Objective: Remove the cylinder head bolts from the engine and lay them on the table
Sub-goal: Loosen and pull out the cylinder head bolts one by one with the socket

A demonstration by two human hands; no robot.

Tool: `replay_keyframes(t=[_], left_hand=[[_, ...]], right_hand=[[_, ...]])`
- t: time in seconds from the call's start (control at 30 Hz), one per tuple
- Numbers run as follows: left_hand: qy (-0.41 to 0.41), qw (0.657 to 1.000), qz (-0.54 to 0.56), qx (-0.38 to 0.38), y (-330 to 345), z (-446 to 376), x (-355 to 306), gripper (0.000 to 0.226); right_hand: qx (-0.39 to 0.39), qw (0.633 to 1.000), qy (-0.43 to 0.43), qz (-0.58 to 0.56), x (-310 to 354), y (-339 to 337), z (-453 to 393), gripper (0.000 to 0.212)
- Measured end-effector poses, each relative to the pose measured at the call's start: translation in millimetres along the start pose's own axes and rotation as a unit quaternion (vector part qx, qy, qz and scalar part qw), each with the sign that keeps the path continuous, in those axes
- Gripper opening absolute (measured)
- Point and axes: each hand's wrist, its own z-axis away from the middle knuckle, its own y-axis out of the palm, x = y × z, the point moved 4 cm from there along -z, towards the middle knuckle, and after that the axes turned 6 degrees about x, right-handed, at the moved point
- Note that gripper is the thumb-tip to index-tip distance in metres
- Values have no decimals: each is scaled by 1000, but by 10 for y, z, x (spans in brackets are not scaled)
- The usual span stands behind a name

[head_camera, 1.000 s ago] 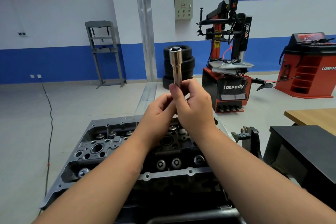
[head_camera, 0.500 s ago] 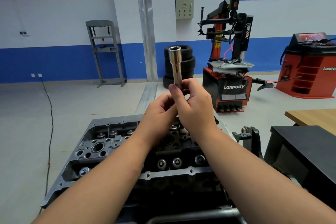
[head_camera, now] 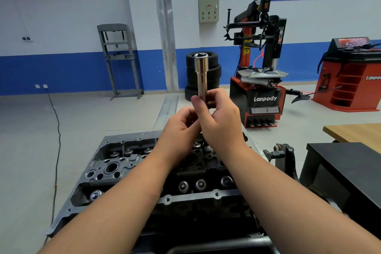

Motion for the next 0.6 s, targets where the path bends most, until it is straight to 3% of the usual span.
replay_keyframes(t=[0.1,0.23,0.6], left_hand=[[-2,1000,29,-9,-7,3,9,11],[-6,999,50,21,23,15,-11,27],[-5,1000,27,-2,-10,-3,17,10]], right_hand=[[4,1000,-3,-6,9,4,-6,15],[24,1000,4,2,15,29,2,30],[-3,1000,-10,-6,19,1,1,16]])
